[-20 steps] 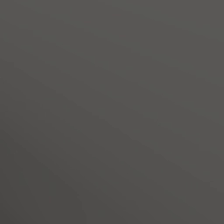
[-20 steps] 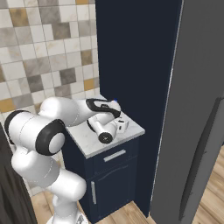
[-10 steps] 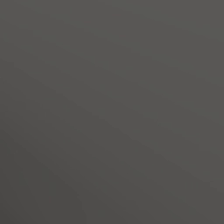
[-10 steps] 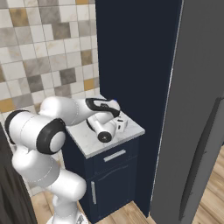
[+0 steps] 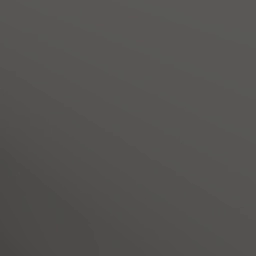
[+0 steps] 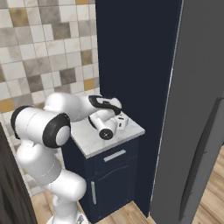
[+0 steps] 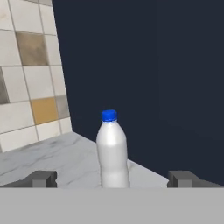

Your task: Take the bottled waters from the counter and place them in the freezer to freeze. Close the freezer door after placing the bottles.

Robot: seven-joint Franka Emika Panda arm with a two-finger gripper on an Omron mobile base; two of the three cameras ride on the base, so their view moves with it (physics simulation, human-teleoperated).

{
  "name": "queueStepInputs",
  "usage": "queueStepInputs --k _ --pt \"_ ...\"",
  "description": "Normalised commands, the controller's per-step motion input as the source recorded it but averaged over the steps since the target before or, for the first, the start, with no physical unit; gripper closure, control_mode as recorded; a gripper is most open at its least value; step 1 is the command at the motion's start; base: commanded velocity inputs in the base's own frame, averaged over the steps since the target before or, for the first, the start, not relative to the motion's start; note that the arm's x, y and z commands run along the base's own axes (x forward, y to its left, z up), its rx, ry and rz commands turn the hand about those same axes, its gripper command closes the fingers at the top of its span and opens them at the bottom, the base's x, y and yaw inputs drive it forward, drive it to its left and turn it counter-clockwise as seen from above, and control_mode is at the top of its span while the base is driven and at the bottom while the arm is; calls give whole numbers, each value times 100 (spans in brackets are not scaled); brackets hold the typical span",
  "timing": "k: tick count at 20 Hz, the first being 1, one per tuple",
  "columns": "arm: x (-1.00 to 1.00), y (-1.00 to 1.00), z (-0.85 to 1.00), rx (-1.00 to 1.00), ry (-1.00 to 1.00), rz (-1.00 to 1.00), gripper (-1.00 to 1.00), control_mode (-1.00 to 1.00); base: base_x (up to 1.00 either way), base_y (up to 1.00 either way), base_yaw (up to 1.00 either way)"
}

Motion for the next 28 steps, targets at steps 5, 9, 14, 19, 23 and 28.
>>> queueStepInputs --k 5,9,14,19,23,28 --pt "14 1 -3 0 0 0 -100 -100 0 0 0" --pt "20 0 -1 0 0 0 -100 -100 0 0 0" --pt "21 0 -3 0 0 0 -100 -100 0 0 0" --pt "19 0 -1 0 0 0 -100 -100 0 0 0" --pt "12 0 0 0 0 0 -100 -100 0 0 0" --pt "2 12 0 0 0 0 -100 -100 0 0 0"
